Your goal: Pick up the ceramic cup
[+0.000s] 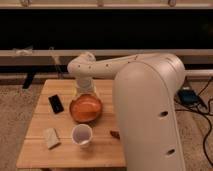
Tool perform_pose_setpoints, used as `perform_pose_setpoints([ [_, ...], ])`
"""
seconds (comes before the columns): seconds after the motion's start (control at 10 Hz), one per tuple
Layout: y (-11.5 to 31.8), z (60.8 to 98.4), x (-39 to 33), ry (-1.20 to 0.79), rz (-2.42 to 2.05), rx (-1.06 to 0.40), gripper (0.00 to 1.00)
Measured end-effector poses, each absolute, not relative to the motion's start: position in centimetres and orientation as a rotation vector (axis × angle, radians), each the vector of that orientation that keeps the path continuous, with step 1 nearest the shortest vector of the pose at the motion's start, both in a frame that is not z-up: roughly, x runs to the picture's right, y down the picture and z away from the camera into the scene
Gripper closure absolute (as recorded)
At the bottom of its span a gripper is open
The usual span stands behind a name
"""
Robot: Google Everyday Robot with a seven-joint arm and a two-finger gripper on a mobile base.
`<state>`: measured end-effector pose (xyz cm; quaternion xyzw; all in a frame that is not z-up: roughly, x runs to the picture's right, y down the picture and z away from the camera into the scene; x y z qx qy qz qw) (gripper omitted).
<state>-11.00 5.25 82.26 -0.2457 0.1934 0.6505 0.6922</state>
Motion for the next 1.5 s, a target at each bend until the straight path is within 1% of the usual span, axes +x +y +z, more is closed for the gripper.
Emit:
perform_pose_setpoints([
  [0.5, 5.4, 81.8, -10.6, 0.422, 1.448, -0.544, 0.20],
  [0.8, 7.9, 77.5, -9.9, 0.377, 1.424, -0.561, 0.20],
  [1.1, 12.0, 72.1, -8.5, 0.313, 1.398, -0.582, 0.20],
  [1.3, 13.9, 69.6, -7.0, 0.276, 1.394, -0.583, 0.20],
  [1.5, 15.9, 68.2, -6.1, 0.257, 1.385, -0.590, 0.20],
])
